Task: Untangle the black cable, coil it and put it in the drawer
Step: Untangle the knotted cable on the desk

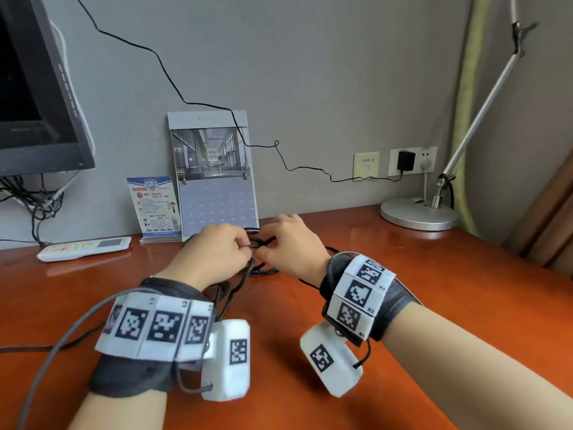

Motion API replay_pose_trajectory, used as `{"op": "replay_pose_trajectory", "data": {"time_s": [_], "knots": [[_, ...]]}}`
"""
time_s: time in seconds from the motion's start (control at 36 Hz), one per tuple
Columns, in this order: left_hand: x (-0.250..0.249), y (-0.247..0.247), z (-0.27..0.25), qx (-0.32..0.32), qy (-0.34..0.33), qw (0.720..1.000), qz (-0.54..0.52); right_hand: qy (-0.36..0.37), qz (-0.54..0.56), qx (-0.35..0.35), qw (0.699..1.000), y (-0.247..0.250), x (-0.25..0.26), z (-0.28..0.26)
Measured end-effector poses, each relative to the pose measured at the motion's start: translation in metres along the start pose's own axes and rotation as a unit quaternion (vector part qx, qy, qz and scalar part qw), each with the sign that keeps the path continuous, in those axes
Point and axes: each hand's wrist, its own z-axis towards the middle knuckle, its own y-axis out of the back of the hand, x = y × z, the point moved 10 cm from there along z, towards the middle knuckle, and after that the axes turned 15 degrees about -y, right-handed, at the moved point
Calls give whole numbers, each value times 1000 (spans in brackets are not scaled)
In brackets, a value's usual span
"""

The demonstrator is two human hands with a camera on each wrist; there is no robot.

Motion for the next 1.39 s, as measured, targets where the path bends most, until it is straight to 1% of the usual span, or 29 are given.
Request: {"op": "replay_pose_trajectory", "data": {"time_s": [0.06,0.08,0.14,0.25,0.33,0.42,0.44,0.47,0.5,0.53,0.58,0.61,0.64,0.69,0.75,0.81,0.86,0.94,0.97,1.0,1.03,1.08,1.14,1.19,1.25,1.28,1.31,1.36,1.39], "knots": [[0,1,3,-13,4,999,-45,-5,1,-12,1000,2,-4,2],[2,1,4,-20,15,995,-93,-10,2,-21,1000,4,-6,2],[8,-1,5,-40,47,974,-216,-20,10,-41,999,11,-10,3],[19,1,5,-101,94,907,-397,-38,30,-72,996,21,-19,5],[19,-7,11,-106,112,840,-520,-74,34,-87,993,23,-32,7],[20,-9,16,-99,137,771,-614,-107,70,-77,989,22,-49,8],[22,-9,17,-95,146,756,-631,-122,104,-66,985,21,-57,9],[23,-7,20,-89,152,753,-634,-135,148,-53,978,19,-65,9],[24,-5,22,-80,151,769,-616,-141,192,-37,970,16,-70,9],[24,-3,23,-63,144,803,-575,-136,220,-26,966,14,-71,7],[17,-2,27,-6,120,885,-450,-118,235,-16,965,11,-69,5],[13,-4,28,26,109,915,-386,-114,237,-17,965,11,-69,5],[10,-6,29,53,103,934,-337,-111,239,-20,964,10,-68,4],[5,-5,30,72,89,954,-277,-111,241,-31,964,12,-70,5],[7,1,35,36,75,957,-278,-122,238,-40,963,11,-77,7],[15,6,37,-19,78,941,-329,-135,240,-47,960,10,-86,8],[22,7,35,-65,88,900,-422,-145,245,-49,957,7,-92,9],[26,2,32,-102,95,815,-562,-158,238,-57,957,5,-97,12],[26,1,31,-109,96,797,-586,-161,235,-61,956,5,-98,12],[26,1,30,-114,95,789,-596,-161,237,-66,956,6,-97,11],[28,0,30,-118,95,790,-594,-155,241,-75,955,8,-95,10],[32,0,29,-124,100,817,-554,-140,246,-103,954,14,-92,5],[33,2,28,-128,95,856,-491,-132,245,-132,952,20,-90,-1],[30,9,29,-133,79,899,-410,-130,243,-143,950,22,-89,-3],[23,25,27,-154,52,954,-250,-131,244,-141,950,20,-88,-3],[14,35,25,-167,24,974,-149,-132,241,-141,951,19,-88,-3],[-3,42,24,-173,-29,983,-59,-133,236,-140,952,19,-87,-3],[-45,41,25,-148,-162,974,58,-137,233,-136,953,16,-87,-2],[-63,32,27,-112,-216,964,111,-138,231,-137,953,16,-87,-2]]}}
